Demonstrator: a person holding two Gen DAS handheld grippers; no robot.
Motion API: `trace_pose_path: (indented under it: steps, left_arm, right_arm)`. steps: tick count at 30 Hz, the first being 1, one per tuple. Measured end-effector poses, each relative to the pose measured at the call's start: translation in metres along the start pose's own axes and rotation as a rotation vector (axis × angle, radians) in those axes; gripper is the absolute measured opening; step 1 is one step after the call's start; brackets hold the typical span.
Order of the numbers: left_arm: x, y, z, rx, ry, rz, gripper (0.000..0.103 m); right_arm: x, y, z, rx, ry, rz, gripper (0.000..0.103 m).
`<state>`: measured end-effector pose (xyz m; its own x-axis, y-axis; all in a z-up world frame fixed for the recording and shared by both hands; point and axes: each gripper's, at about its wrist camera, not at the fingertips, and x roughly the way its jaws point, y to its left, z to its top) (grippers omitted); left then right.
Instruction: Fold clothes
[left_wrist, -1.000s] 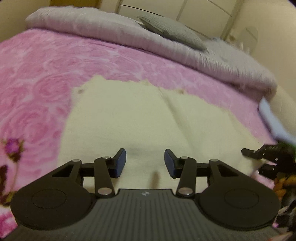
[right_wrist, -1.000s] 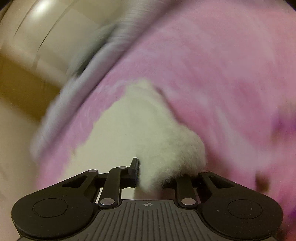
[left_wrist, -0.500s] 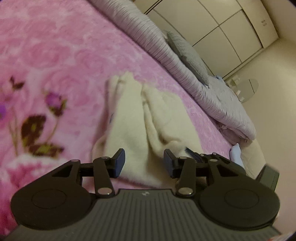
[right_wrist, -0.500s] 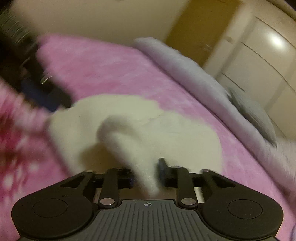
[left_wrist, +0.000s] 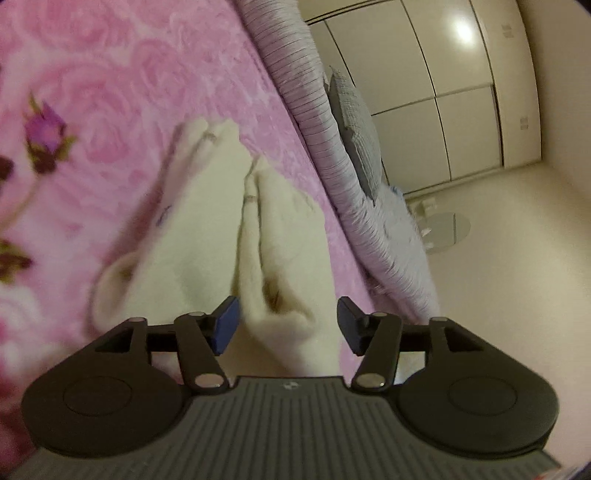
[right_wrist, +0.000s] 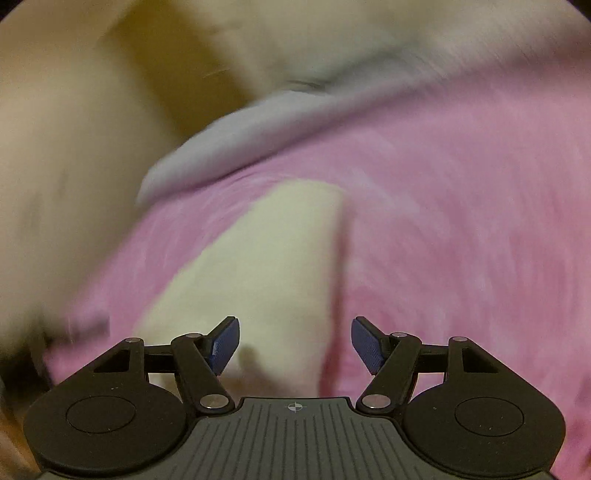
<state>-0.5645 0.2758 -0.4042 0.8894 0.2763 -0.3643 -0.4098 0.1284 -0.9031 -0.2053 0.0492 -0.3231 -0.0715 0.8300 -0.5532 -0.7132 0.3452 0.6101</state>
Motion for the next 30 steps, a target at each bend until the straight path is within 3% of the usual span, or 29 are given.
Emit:
trace_pose_path:
  steps: [2,4,10,12,13,15,20,24,26,30]
  left_arm:
    - [0.014,0.004,0.003,-0.031,0.019,-0.014,0.055]
    - [0.030,0.008,0.005,-0.053,0.043,-0.026,0.057]
    - [0.068,0.003,0.011,-0.014,0.071,-0.020,0.056]
    - [0.072,-0.005,0.012,0.060,0.059,0.011,0.027]
    - [0.071,-0.013,0.013,0.145,0.051,0.028,0.026]
    - [0.056,-0.028,0.015,0.269,0.008,0.045,0.022]
    - [0.003,-0.054,0.019,0.460,-0.093,0.055,0.021]
    - [-0.002,-0.012,0.021,0.350,-0.053,0.121,0.021]
    - [-0.005,0.000,0.016,0.326,-0.062,0.111,0.021]
    - [-0.011,-0.014,0.024,0.384,-0.089,0.105,0.021]
  right_arm:
    - [0.009,-0.033,0.008,0.263,0.013,0.046,0.068]
    - [0.020,-0.050,0.012,0.405,0.018,0.067,0.068]
    - [0.058,-0.062,0.014,0.591,0.048,0.105,0.068]
    - [0.062,-0.059,0.008,0.588,0.045,0.107,0.068]
    - [0.064,-0.058,0.005,0.585,0.043,0.108,0.063]
    - [0.063,-0.055,0.005,0.567,0.049,0.133,0.053]
    - [0.066,-0.009,0.010,0.325,0.072,0.135,0.052]
    - [0.070,0.032,0.006,0.064,0.088,0.071,0.052]
    - [0.074,0.040,0.001,-0.006,0.097,0.040,0.052]
    - [0.077,0.058,-0.005,-0.098,0.114,0.002,0.052]
